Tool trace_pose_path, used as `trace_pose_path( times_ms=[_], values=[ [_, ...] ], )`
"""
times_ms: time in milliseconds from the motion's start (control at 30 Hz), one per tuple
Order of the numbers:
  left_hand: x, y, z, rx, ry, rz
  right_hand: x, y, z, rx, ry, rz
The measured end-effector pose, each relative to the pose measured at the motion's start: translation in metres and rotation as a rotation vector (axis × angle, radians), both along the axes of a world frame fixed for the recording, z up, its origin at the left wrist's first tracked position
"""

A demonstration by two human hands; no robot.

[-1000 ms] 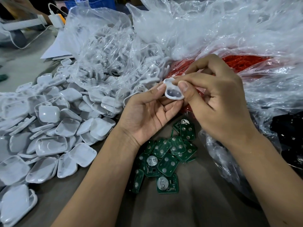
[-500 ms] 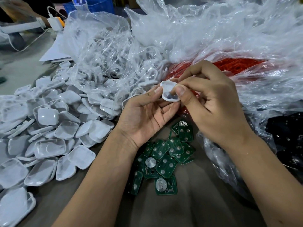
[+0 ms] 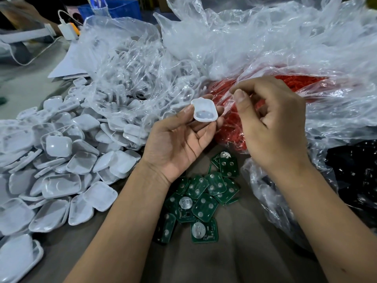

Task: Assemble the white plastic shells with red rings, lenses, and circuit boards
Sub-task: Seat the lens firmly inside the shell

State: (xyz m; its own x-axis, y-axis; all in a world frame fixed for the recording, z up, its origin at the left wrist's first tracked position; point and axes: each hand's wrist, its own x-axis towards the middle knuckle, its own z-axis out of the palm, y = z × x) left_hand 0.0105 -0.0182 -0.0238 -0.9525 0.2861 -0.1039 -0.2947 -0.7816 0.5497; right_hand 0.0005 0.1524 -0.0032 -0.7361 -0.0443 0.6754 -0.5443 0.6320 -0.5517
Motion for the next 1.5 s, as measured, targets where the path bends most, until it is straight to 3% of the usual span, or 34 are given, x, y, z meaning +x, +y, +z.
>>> trace_pose_path(
  times_ms=[133, 233, 433, 700, 767, 900, 1067, 1333, 1500],
  values=[
    [0.003, -0.004, 0.006, 0.07, -0.027, 0.092, -0.006, -0.008, 0.018, -0.106, -0.049, 0.019],
    [0.007, -0.012, 0.011, 0.132, 0.015, 0.119, -0.023, -0.024, 0.043, -0.085, -0.193, 0.099],
    [0.015, -0.021, 0.019, 0.177, 0.029, 0.168, -0.069, -0.058, 0.087, 0.345, -0.389, 0.327],
    [0.015, -0.048, 0.033, 0.364, 0.141, 0.228, -0.045, -0.059, 0.042, 0.743, -0.763, 0.603],
    [0.015, -0.049, 0.032, 0.36, 0.133, 0.243, -0.031, -0.064, 0.027, 0.731, -0.891, 0.673],
    [0.015, -0.045, 0.03, 0.324, 0.12, 0.245, -0.016, -0.064, 0.006, 0.694, -0.794, 0.612],
    [0.011, -0.035, 0.021, 0.258, 0.136, 0.206, -0.015, -0.035, -0.002, 0.423, -0.757, 0.592],
    [-0.001, -0.014, 0.006, 0.152, 0.056, 0.128, -0.014, 0.005, -0.008, -0.567, -0.626, 0.523],
    [-0.003, -0.013, 0.001, 0.104, 0.082, 0.1, -0.009, -0.003, -0.004, -0.891, -0.676, 0.522]
  ],
)
